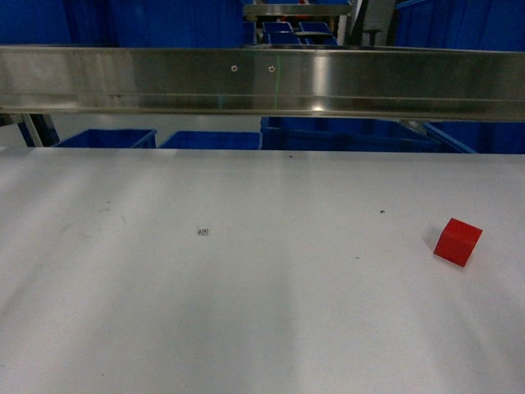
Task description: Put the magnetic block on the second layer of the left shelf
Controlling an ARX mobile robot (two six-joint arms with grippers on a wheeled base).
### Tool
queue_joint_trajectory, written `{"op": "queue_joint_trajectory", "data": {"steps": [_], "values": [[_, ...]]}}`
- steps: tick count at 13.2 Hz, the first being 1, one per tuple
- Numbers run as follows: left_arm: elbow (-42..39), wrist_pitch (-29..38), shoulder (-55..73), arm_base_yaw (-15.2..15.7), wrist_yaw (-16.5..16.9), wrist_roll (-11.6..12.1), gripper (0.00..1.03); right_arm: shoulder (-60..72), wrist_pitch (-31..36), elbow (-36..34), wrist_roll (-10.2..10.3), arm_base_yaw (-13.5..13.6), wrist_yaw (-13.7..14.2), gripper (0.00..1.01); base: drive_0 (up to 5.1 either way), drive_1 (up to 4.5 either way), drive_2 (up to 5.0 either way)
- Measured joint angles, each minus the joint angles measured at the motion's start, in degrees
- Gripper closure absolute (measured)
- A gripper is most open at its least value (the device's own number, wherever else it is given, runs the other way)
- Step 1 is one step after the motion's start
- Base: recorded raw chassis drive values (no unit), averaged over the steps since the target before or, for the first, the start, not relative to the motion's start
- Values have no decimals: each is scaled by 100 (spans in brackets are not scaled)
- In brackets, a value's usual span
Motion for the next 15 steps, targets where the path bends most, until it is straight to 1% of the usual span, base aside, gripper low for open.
{"op": "queue_joint_trajectory", "data": {"steps": [1,2,3,4,5,6,7,8,14,15], "values": [[0,7,0,0,2,0,5,1311,509,382,496,33,-232,3,0,0,0],[0,-4,0,0,2,0,5,2369,1117,708,868,308,-262,3,0,0,0],[0,-4,0,0,2,0,5,3674,1744,1272,1172,636,-273,3,0,0,0],[0,-2,0,0,4,0,5,4922,2197,1943,1263,693,-286,3,0,0,0],[0,-2,0,0,-2,0,5,5877,2243,2520,1270,601,-258,3,0,0,0],[0,-2,0,0,0,0,5,6767,2055,3064,1268,466,-262,3,0,0,0],[0,-4,0,0,4,2,5,8955,1635,4789,892,168,-48,3,0,0,0],[0,-2,0,0,2,0,5,9182,1971,5128,769,96,-114,3,0,0,0],[0,-2,0,0,2,0,5,9182,1954,5128,769,98,-114,3,0,0,0],[0,-2,0,0,2,0,5,9182,1812,5149,774,118,-92,3,0,0,0]]}}
